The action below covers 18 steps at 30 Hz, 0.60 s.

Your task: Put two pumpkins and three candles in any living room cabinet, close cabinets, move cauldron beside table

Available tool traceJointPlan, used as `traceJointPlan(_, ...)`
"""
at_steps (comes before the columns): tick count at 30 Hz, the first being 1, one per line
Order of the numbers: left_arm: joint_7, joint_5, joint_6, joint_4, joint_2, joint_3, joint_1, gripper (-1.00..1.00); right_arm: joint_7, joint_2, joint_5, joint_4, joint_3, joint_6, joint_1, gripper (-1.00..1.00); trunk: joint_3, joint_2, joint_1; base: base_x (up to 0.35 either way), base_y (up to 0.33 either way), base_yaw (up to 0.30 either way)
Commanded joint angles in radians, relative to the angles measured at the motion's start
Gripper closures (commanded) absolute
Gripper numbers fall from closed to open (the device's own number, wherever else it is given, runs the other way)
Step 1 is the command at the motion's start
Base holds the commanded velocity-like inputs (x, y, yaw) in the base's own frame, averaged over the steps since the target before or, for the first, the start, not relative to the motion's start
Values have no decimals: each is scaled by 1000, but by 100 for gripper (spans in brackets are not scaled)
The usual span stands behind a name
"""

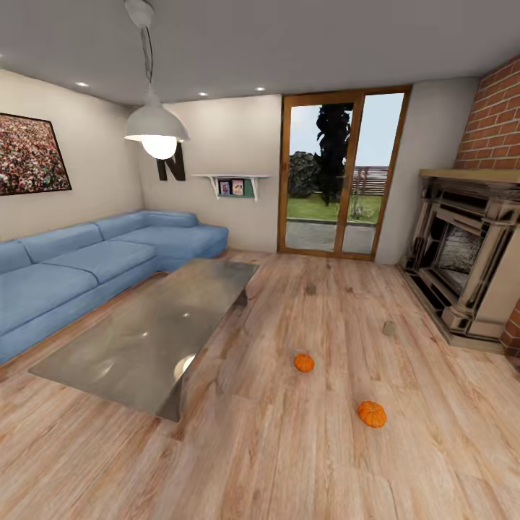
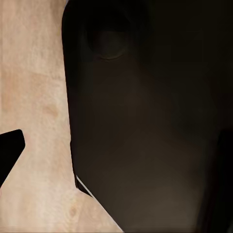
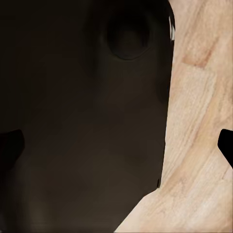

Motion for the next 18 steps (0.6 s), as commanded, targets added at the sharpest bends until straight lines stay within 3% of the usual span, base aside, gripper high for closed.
traceJointPlan(1, -5, 0, -6, -6, 6, 3, 5, -100, -4, 0, -3, -1, -3, 2, -6, -100, -1, 0, 0, -44, 5, 0)
traceJointPlan(18, -5, 0, -92, -25, 9, 3, 5, -100, 8, 0, -1, -6, -2, -17, -18, -100, -1, 0, 0, -43, 30, 0)
